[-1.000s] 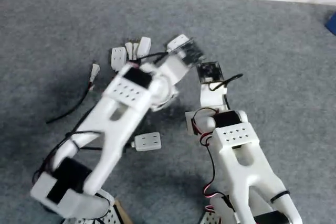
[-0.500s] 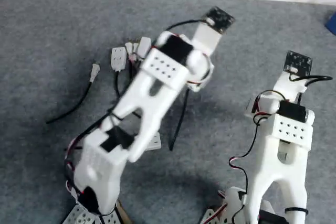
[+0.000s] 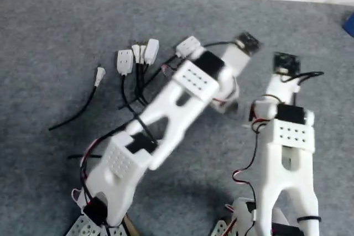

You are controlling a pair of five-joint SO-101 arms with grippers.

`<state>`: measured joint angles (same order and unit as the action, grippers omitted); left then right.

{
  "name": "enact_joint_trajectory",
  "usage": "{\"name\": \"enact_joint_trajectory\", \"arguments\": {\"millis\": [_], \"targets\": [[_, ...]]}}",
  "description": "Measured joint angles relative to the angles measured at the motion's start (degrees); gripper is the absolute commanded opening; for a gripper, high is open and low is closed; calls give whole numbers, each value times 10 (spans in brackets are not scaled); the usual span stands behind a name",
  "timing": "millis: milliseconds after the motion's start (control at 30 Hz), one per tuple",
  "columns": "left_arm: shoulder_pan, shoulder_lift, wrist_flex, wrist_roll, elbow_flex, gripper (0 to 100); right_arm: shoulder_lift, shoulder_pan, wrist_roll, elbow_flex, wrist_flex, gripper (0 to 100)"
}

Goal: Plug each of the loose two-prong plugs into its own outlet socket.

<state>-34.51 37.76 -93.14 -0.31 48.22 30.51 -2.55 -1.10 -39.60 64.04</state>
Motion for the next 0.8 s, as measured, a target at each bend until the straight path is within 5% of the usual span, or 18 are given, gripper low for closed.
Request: {"name": "enact_joint_trajectory", "arguments": {"millis": [267,467,800], "targets": [[229,-87,-47,0,-15,238,-47,140,-30,42,0,249],[389,-92,-68,-23,-198,238,-213,215,-24,205,0,249],[479,-206,178,-3,-499,238,-535,270,9,486,0,249]]}}
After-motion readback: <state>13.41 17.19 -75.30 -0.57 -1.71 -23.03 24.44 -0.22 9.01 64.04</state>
